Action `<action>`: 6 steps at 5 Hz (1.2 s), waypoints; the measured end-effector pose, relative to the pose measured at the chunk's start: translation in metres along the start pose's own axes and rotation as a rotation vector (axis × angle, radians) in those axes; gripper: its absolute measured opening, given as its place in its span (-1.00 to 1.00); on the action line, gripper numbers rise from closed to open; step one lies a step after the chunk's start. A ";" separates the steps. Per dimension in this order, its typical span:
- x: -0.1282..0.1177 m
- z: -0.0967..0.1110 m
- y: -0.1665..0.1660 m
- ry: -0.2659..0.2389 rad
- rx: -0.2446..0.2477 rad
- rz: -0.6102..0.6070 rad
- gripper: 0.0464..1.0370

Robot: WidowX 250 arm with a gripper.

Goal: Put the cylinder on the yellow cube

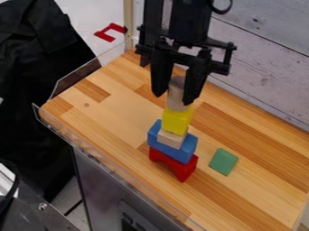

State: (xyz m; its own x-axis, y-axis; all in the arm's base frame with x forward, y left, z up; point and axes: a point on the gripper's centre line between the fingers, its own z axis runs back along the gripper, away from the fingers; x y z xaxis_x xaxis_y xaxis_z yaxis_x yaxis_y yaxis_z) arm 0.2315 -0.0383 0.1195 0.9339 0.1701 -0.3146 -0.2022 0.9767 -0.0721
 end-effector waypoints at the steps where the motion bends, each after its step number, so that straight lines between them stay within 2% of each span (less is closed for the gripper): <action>1: 0.004 -0.002 0.004 -0.002 -0.004 0.007 -0.13; 2: 0.007 -0.003 0.008 0.003 -0.007 0.018 -0.04; 3: 0.008 -0.007 0.011 0.020 0.003 0.022 0.59; 4: 0.009 -0.005 0.015 0.021 -0.010 0.059 0.95; 5: 0.008 0.009 0.016 -0.012 -0.010 0.072 0.94; 6: 0.011 0.045 0.020 -0.108 -0.024 0.089 0.93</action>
State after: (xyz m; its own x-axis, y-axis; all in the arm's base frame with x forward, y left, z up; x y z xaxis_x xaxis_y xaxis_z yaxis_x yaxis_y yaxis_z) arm 0.2510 -0.0112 0.1572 0.9381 0.2700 -0.2170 -0.2911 0.9540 -0.0716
